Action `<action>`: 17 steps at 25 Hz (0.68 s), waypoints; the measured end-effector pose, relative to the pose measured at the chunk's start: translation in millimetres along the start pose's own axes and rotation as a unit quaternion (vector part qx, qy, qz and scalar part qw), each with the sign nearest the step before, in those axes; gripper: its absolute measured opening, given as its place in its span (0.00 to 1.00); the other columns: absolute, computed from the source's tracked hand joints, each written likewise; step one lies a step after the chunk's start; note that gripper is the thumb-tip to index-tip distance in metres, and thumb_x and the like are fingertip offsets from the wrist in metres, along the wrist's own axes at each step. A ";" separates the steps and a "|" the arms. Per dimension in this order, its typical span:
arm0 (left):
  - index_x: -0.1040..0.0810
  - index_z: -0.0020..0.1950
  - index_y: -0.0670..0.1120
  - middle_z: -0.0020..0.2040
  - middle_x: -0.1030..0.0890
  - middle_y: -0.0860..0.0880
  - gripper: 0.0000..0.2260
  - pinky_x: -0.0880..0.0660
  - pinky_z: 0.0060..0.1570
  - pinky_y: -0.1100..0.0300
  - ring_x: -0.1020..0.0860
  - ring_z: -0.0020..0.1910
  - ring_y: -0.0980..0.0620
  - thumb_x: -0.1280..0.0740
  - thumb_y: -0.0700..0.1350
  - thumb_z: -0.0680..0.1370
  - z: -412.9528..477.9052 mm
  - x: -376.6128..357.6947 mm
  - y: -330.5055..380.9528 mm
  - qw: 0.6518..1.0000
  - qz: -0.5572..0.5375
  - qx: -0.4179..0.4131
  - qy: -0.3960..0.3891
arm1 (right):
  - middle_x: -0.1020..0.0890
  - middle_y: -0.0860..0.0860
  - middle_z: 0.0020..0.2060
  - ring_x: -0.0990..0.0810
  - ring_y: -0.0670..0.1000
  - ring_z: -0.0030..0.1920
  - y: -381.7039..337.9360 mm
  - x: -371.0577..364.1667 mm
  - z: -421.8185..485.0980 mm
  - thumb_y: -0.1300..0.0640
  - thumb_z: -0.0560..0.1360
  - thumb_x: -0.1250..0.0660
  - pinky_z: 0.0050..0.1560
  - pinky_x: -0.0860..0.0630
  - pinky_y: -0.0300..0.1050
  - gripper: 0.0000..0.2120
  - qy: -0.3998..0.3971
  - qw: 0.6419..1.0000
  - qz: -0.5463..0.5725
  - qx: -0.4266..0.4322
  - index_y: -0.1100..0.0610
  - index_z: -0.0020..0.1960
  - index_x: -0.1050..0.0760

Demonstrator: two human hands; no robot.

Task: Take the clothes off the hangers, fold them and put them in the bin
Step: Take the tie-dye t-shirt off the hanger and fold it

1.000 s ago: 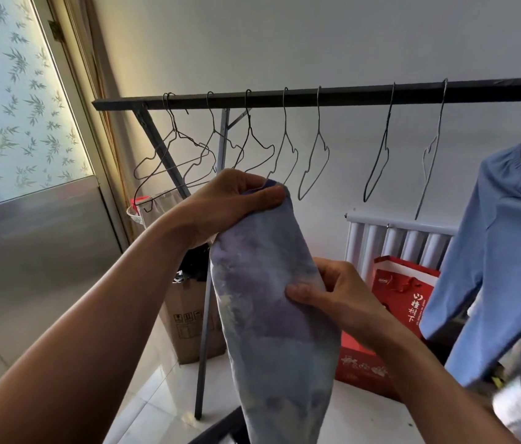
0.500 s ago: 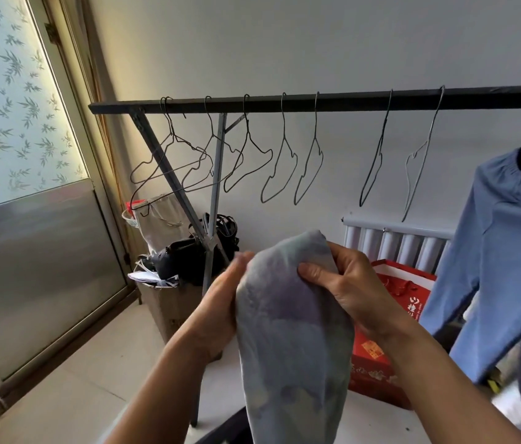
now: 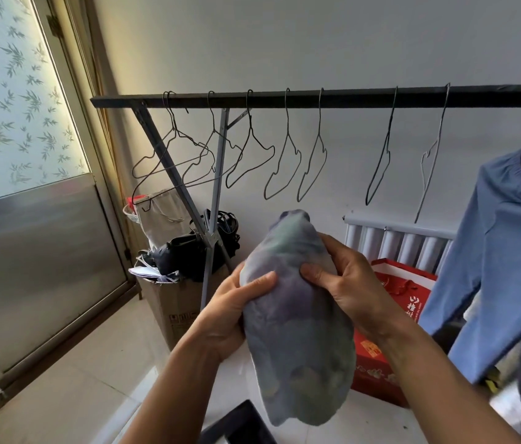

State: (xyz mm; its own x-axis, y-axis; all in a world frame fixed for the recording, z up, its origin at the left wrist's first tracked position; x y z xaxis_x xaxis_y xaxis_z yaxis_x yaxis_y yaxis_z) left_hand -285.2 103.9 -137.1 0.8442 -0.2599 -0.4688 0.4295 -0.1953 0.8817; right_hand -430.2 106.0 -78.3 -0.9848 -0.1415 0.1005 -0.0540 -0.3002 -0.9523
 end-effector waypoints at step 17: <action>0.18 0.47 0.49 0.45 0.26 0.50 0.02 0.33 0.43 0.62 0.26 0.44 0.57 0.31 0.45 0.77 -22.0 -20.5 82.6 0.704 0.670 -0.226 0.059 | 0.19 0.47 0.46 0.20 0.46 0.47 -9.0 2.3 -12.9 0.56 0.76 0.31 0.47 0.20 0.43 0.05 -0.030 0.955 -0.295 -0.003 0.51 0.51 0.21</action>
State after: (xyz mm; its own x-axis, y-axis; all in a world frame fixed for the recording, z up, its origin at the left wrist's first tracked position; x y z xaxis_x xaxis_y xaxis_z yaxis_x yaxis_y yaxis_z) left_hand -259.9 113.9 -53.5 0.5974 0.1619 0.7854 -0.7436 0.4785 0.4670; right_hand -434.0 120.6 -73.2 -0.7709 -0.0034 0.6369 -0.5985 -0.3383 -0.7262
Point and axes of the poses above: each hand's wrist, its own z-axis towards the middle knuckle, its own x-axis out of the back of the hand, y = z × x, the point moved 9 cm from there along z, towards the middle knuckle
